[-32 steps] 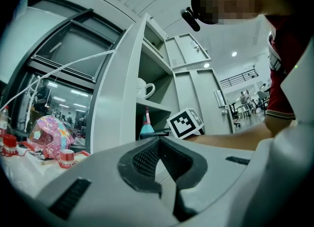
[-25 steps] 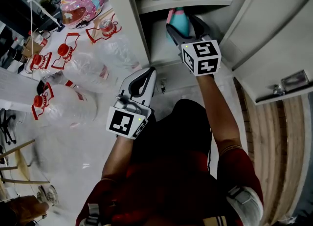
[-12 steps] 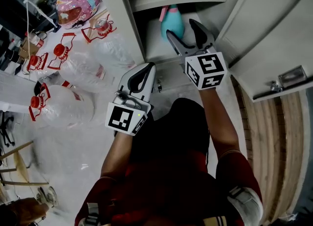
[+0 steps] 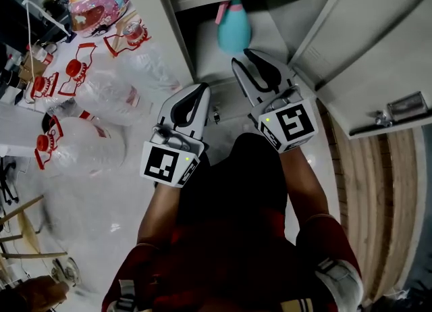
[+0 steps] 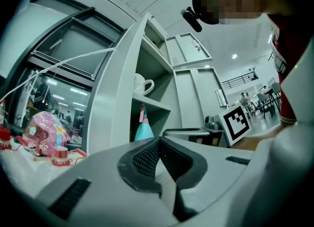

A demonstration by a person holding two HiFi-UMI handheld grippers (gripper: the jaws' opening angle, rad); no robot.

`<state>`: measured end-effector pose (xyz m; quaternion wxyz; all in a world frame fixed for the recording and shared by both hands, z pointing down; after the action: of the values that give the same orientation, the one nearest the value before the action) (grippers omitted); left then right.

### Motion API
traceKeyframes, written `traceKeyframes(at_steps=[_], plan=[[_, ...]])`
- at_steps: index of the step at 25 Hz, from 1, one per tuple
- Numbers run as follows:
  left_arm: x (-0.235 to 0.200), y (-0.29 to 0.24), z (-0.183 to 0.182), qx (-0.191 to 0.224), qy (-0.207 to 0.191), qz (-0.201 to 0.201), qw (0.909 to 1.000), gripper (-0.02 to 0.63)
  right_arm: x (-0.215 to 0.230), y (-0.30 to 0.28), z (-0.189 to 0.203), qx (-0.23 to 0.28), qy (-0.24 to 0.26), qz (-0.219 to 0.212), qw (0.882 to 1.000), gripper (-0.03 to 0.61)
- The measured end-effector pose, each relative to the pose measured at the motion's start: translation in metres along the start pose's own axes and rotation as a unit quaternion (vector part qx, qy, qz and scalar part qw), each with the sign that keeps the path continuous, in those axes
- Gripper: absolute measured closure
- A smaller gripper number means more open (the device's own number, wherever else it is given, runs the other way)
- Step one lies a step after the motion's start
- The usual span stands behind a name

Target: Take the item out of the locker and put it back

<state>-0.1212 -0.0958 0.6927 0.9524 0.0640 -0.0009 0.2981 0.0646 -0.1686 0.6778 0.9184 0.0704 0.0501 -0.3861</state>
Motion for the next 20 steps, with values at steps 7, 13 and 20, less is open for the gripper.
traceKeyframes(at_steps=[7, 13, 20], plan=[[-0.004, -0.006, 0.002, -0.006, 0.01, 0.009, 0.9999, 0.607, -0.012, 0.011, 0.008, -0.005, -0.008, -0.007, 1.0, 0.577], [-0.007, -0.01, -0.011, -0.016, 0.002, 0.014, 0.9998, 0.607, -0.018, 0.011, -0.006, -0.006, -0.015, -0.021, 1.0, 0.58], [-0.011, -0.011, -0.035, -0.028, 0.007, 0.012, 0.9995, 0.607, -0.023, 0.011, -0.031, -0.008, -0.027, -0.029, 0.999, 0.58]])
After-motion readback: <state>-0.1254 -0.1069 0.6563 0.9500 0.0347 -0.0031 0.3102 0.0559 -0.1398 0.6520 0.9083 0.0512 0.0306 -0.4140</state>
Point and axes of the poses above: the fingertips, and each gripper's own axes: y backward along the fingers, x to its right, z out of its underside, the point moved 10 cm from there along y, backward along the fingers
